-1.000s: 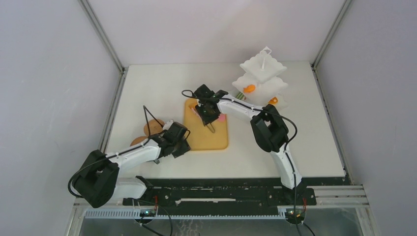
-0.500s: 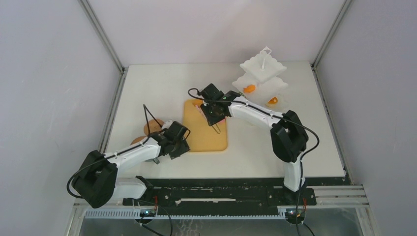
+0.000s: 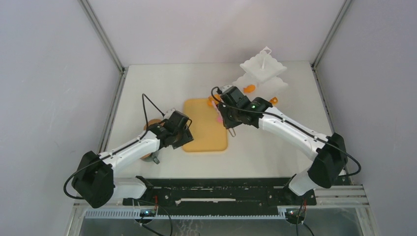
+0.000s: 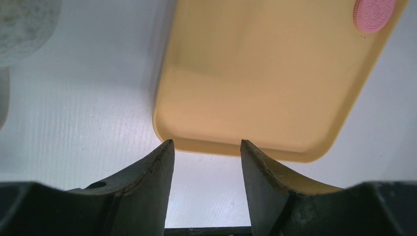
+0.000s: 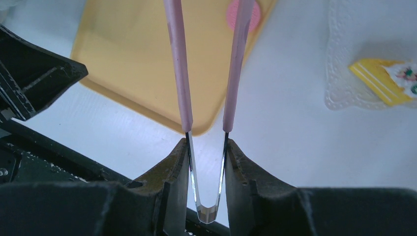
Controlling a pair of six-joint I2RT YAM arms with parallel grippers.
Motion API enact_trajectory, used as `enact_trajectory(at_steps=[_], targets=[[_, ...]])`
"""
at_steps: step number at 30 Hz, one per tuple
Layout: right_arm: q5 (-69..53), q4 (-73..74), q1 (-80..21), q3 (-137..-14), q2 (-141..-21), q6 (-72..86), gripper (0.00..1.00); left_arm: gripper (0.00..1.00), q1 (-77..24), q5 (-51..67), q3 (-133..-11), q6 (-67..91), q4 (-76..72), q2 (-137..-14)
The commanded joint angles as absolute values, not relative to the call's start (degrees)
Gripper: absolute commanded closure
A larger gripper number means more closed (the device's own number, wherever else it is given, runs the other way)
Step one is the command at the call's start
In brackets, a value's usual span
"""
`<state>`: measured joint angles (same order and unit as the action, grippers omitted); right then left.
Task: Serve the afternoon tea
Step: Place the desert on the desert table.
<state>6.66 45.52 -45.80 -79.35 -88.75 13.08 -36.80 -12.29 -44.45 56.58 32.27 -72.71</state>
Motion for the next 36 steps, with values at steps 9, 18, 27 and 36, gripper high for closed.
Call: enact_trajectory(at_steps=[9, 18, 27, 36], targets=[[15.12, 51.85, -39.94, -73.52, -73.05, 22.03, 0.67, 0.43, -37.09, -12.74, -49.84, 52.97, 32.43, -72.84], [15.03, 53.62, -30.59, -68.73, -66.84, 24.18, 0.66, 0.42, -37.09, -11.84, -51.76, 51.74, 32.65, -73.32], [13.07, 52.56, -22.53, -66.89, -66.12, 23.14, 0.66, 0.42, -37.05, -11.05, -51.92, 50.93, 32.23, -73.35], [10.37, 48.76, -16.15, -66.89, -69.79, 21.01, 0.66, 0.42, -36.36, -10.25, -51.16, 50.56, 31.4, -73.43]])
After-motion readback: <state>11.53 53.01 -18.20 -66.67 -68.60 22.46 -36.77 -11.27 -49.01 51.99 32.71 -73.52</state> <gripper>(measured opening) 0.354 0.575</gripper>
